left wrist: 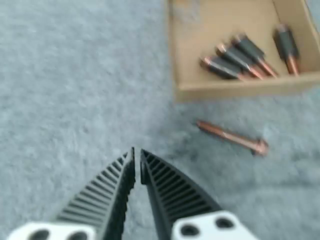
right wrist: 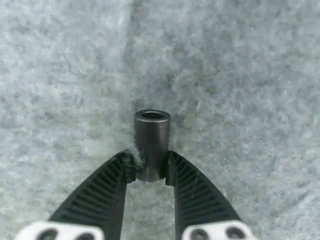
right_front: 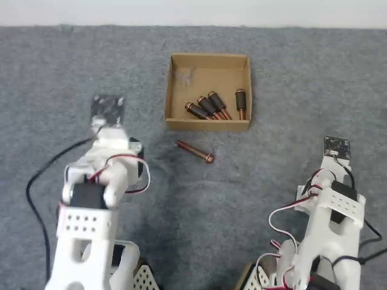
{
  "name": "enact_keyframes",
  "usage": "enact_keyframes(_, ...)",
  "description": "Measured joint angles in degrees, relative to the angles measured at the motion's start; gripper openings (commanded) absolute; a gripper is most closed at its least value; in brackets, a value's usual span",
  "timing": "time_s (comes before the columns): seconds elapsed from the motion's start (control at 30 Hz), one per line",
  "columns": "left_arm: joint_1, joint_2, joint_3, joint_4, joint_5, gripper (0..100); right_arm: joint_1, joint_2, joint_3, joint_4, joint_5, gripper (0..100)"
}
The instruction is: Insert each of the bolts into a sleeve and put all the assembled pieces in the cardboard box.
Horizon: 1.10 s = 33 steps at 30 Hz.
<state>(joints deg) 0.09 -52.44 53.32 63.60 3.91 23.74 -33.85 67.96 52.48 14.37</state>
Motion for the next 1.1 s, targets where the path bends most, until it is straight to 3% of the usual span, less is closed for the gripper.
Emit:
enact_keyframes(0.3,9.93,27.43,-21.10,11.69,-12.48,2,0.00,0.00,0.00,-0.97,0.00,0.7)
enact_keyframes(0.6,12.40,43.96,-27.52,9.76,-42.73,2,0.00,0.00,0.00,-0.97,0.00,0.7)
enact_keyframes(0.7,14.07,48.18,-28.22,9.32,-49.49,2,0.00,0.00,0.18,-1.05,0.00,0.7)
enact_keyframes(0.97,20.57,57.93,-30.59,-2.46,-51.87,2,0.00,-0.09,1.14,-2.02,3.08,0.7)
enact_keyframes(1.1,22.15,61.27,-30.95,-4.66,-54.15,2,-0.26,-0.09,1.14,-2.73,3.43,0.7)
